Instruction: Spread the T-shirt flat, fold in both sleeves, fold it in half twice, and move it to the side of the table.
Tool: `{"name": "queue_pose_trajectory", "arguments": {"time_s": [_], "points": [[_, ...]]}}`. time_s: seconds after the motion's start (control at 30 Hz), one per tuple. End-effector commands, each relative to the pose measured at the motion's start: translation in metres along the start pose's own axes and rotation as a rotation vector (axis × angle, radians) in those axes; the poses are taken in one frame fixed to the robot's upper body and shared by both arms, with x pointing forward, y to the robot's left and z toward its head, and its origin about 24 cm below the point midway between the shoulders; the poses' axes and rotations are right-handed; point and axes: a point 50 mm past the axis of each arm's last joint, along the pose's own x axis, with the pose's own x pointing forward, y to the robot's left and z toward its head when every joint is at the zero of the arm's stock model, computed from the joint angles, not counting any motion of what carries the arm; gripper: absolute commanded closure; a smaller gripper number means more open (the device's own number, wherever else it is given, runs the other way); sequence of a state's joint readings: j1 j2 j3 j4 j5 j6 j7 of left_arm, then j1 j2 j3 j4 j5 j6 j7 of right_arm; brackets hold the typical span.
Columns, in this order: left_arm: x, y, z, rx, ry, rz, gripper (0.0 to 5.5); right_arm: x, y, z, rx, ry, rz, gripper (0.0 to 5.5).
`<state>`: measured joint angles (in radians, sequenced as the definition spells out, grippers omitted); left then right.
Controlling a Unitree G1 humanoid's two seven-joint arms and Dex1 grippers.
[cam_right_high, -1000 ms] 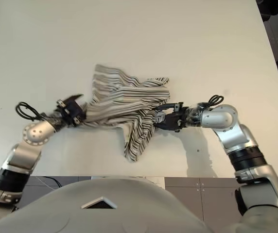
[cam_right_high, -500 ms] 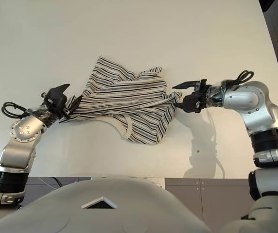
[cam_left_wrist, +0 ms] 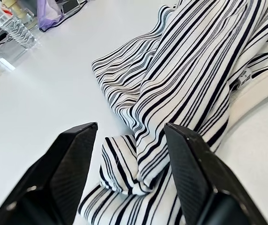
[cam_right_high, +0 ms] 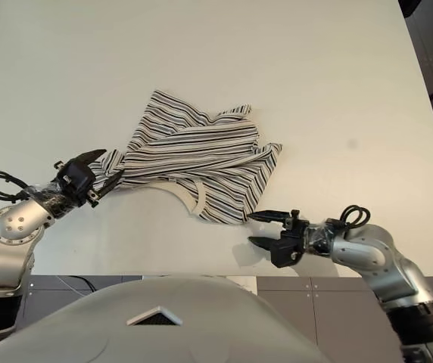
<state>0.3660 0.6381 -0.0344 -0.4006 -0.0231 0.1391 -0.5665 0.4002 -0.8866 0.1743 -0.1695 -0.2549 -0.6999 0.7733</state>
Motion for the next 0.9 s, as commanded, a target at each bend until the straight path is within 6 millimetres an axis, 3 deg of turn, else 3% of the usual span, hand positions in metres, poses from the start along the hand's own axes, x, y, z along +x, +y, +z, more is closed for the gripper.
{"name": "queue_pose_trajectory", "arguments": {"time_s": [0.03,0.23,0.6,0.77,0.9], "points": [[0.003,0.000,0.001,0.042,-0.001,-0.027,2.85,0.013,0.011,-0.013,-0.029,0.081,0.008,2.64],[0.006,-0.001,-0.001,0.067,0.004,-0.038,2.85,0.024,0.020,-0.020,-0.049,0.122,0.008,2.64],[0.007,0.003,-0.001,0.111,-0.002,-0.023,2.82,0.018,0.015,-0.021,-0.061,0.101,0.032,4.85],[0.011,0.005,0.002,0.078,-0.035,0.011,2.82,0.010,-0.013,-0.004,-0.060,-0.033,0.000,5.37],[0.015,0.000,-0.008,0.009,-0.027,0.016,2.82,-0.022,-0.045,0.001,-0.046,-0.072,0.088,5.37]]}}
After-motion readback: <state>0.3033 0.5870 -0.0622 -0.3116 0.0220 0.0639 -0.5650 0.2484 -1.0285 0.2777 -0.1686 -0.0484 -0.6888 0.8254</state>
